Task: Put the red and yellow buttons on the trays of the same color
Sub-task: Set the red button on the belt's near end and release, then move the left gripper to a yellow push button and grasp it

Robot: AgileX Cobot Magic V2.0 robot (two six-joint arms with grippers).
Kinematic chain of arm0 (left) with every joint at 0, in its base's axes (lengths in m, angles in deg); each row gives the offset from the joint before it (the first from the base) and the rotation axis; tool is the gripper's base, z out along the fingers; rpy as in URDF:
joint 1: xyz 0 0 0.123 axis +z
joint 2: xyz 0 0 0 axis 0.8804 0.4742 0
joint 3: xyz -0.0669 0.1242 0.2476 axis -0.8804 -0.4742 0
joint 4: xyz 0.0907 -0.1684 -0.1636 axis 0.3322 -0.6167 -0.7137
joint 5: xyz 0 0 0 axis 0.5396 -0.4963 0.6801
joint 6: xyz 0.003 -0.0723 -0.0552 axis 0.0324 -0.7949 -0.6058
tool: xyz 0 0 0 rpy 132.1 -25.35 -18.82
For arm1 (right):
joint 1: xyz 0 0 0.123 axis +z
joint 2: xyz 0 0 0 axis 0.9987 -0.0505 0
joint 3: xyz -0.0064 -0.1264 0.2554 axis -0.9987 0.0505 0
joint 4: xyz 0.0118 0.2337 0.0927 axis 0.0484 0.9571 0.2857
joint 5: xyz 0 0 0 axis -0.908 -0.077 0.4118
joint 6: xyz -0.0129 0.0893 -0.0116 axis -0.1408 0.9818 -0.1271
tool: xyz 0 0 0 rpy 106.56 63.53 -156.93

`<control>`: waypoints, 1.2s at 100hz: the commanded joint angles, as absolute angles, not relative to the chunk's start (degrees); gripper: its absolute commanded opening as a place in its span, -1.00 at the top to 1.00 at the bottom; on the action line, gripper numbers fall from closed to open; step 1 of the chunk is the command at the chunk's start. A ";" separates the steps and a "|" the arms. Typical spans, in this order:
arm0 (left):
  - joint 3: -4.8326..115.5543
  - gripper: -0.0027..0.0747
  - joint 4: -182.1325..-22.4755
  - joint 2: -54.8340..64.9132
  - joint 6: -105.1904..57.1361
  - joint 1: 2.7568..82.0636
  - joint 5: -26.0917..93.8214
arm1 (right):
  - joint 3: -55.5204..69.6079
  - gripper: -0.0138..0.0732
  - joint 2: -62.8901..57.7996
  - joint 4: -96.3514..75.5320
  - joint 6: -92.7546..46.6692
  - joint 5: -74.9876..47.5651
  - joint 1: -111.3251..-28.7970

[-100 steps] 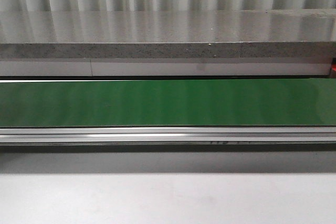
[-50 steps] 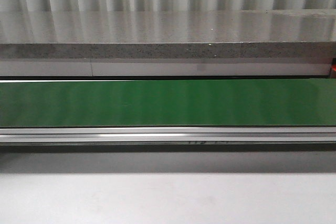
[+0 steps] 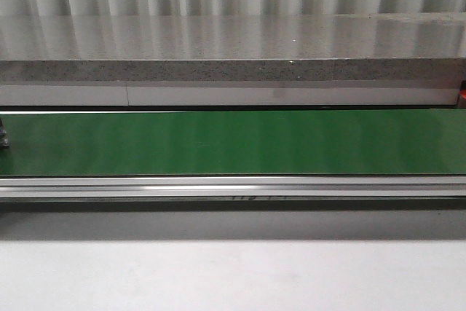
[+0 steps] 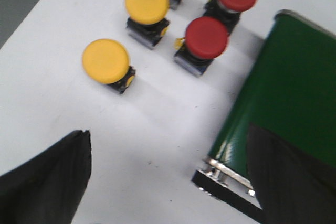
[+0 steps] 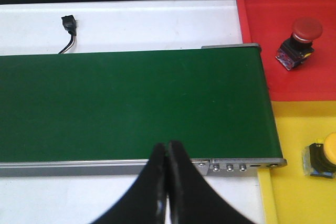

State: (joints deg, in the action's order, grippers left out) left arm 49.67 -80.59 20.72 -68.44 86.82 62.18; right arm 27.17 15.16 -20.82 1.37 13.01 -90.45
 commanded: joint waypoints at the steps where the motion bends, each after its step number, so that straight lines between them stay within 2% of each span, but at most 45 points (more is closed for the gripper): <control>1: 50.11 -0.56 -80.88 21.55 -69.28 89.17 57.41 | 25.75 0.84 15.37 -20.87 0.70 9.36 -90.39; 19: 50.11 -0.56 -80.88 26.34 -69.38 92.25 55.17 | 25.75 0.84 15.37 -20.87 0.70 9.36 -90.39; 45: 52.30 -0.56 -79.80 33.03 -69.38 92.23 51.22 | 25.75 0.84 15.37 -20.87 0.70 9.36 -90.39; 95: 60.93 -0.55 -78.39 46.81 -69.38 92.23 51.38 | 25.75 0.84 15.37 -20.87 0.70 9.36 -90.39; 105: 61.20 -0.48 -78.30 47.85 -69.38 92.23 50.66 | 25.75 0.84 15.37 -20.87 0.70 9.36 -90.39; 112: 61.20 -0.37 -78.30 48.07 -69.38 92.23 50.31 | 25.75 0.84 15.37 -20.87 0.70 9.36 -90.39; 120: 61.20 -0.10 -78.30 48.07 -69.38 92.23 50.30 | 25.75 0.84 15.37 -20.87 0.70 9.36 -90.39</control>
State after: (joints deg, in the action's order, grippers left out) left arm 59.55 -78.35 50.34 -68.89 92.16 52.62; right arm 27.17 15.16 -20.82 1.37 13.01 -90.45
